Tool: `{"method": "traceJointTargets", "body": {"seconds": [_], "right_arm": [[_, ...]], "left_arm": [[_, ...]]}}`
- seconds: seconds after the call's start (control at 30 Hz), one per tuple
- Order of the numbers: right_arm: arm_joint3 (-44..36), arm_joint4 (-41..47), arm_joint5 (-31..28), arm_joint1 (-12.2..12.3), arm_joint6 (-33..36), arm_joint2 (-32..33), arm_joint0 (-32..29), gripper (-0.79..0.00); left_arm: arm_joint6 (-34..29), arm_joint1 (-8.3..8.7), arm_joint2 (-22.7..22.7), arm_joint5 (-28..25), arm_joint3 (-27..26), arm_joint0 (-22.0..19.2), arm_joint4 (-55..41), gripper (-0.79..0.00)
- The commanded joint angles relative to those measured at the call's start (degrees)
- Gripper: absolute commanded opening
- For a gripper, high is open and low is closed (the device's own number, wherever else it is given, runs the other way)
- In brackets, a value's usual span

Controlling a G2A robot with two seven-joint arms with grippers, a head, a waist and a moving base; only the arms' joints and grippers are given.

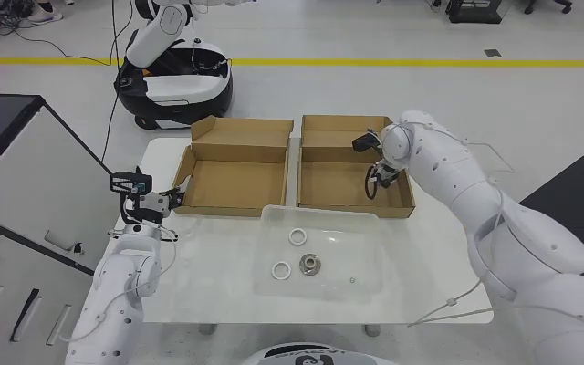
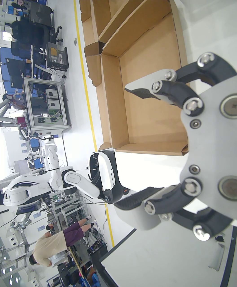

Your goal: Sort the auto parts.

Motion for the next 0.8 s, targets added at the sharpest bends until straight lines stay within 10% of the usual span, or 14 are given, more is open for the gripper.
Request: {"method": "traceJointTargets", "body": {"seconds": [0.0,0.27,0.37,0.77], "right_arm": [[0.2,-0.06,-0.19,-0.13,0.1,0.19,-0.07,-0.474],[0.58,-0.17,-0.72,-0.48,0.53,1.15,0.09,-0.382],[0.07,-0.19,-1.29,-0.4,1.15,1.76,0.61,-0.012],[-7.95,-1.28,-3.97,2.32,4.68,6.19,2.01,0.0]], "left_arm": [[0.0,0.0,0.0,0.0,0.0,0.0,0.0,0.0],[0.0,0.0,0.0,0.0,0.0,0.0,0.0,0.0],[0.0,0.0,0.0,0.0,0.0,0.0,0.0,0.0],[0.0,0.0,0.0,0.0,0.0,0.0,0.0,0.0]]}}
